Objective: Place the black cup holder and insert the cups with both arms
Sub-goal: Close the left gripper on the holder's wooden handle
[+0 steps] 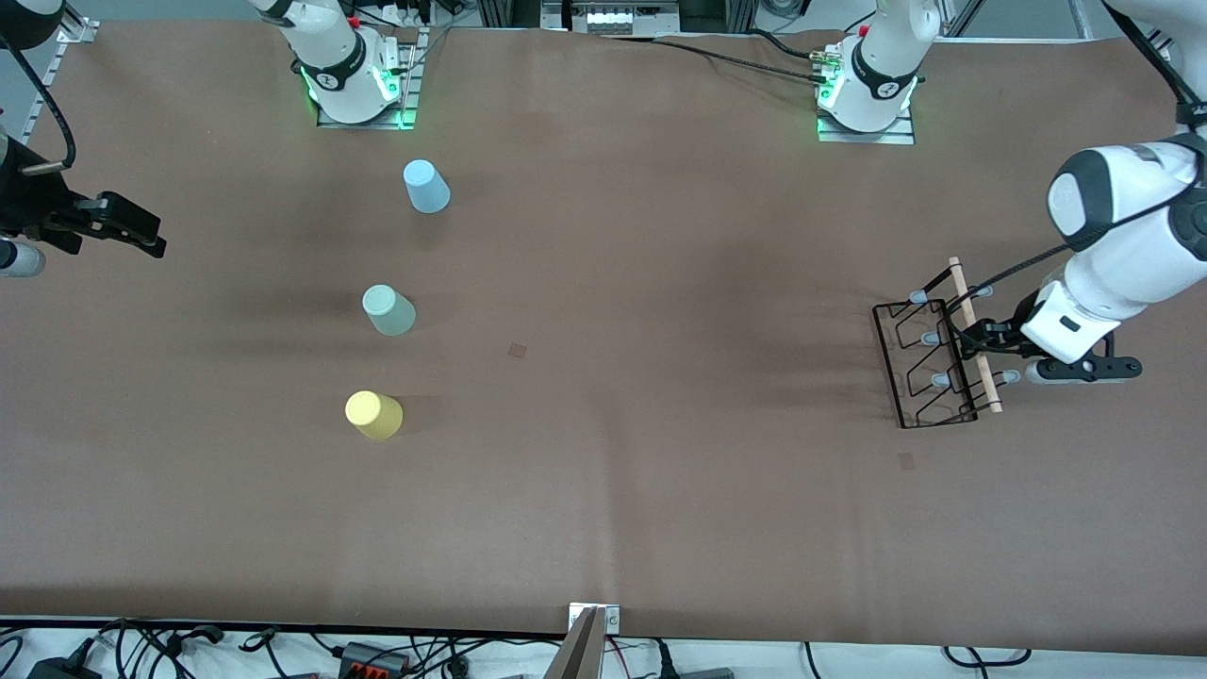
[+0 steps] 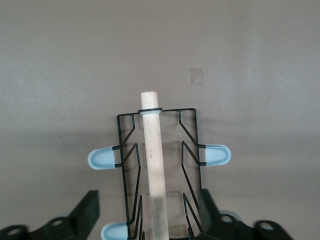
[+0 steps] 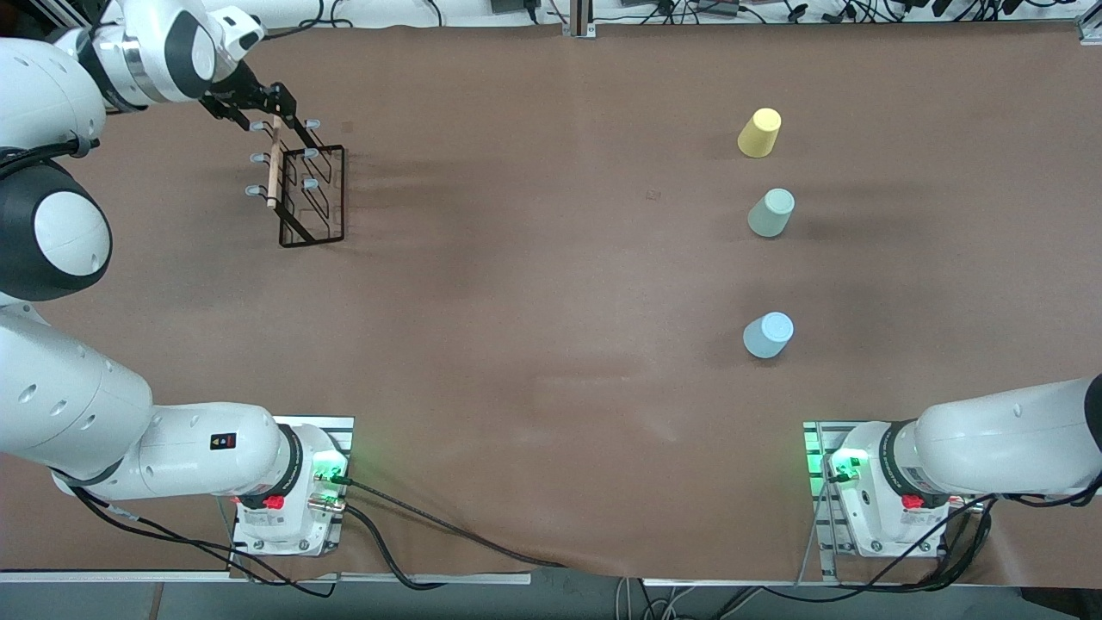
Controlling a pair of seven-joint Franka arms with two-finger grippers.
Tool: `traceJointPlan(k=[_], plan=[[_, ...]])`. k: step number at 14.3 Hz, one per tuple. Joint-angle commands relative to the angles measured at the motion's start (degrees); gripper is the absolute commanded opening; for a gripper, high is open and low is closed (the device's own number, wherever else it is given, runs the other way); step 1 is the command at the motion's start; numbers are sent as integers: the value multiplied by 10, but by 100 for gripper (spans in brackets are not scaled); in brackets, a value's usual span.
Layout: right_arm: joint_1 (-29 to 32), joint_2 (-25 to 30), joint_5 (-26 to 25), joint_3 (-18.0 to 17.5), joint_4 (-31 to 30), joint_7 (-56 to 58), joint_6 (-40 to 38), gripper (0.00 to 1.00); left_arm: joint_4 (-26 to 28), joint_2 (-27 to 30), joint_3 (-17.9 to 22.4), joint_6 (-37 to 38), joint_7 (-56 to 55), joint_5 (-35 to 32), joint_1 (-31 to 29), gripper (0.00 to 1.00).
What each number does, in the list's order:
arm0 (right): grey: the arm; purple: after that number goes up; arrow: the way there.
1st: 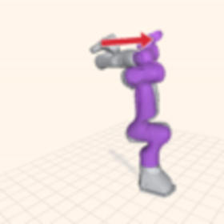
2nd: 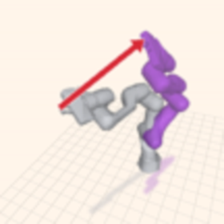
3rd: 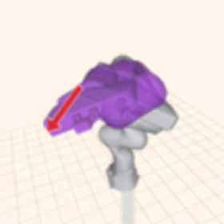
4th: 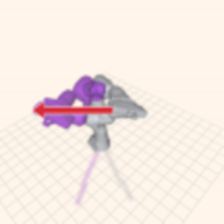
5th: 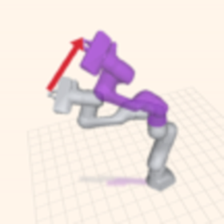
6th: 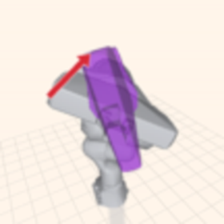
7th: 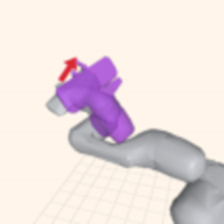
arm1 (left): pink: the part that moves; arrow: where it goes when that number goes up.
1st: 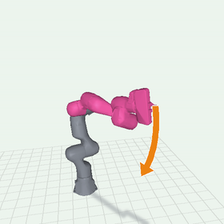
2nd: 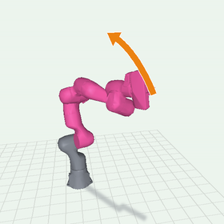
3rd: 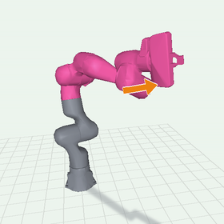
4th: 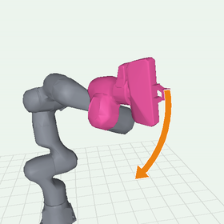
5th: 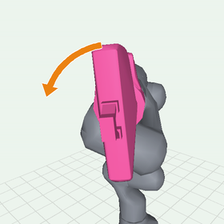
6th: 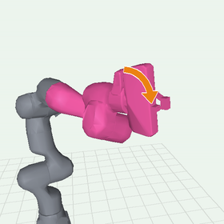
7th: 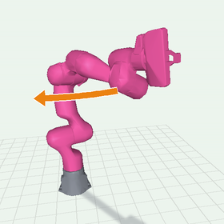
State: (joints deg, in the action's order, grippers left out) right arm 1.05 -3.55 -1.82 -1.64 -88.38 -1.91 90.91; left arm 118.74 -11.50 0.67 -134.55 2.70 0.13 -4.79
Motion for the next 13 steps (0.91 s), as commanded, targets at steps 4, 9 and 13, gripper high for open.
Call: traceJointPlan(k=[4, 9, 13], plan=[[1, 2, 8, -1, 0, -4, -7, 100, 40, 24, -8, -19, 3, -8, -3, 22], [2, 2, 8, -1, 0, -4, -7, 100, 33, 26, -8, -16, 12, -8, -4, 1], [2, 2, 8, -1, 0, -4, -8, 100, -28, 41, -39, 51, 9, -8, 0, 1]])
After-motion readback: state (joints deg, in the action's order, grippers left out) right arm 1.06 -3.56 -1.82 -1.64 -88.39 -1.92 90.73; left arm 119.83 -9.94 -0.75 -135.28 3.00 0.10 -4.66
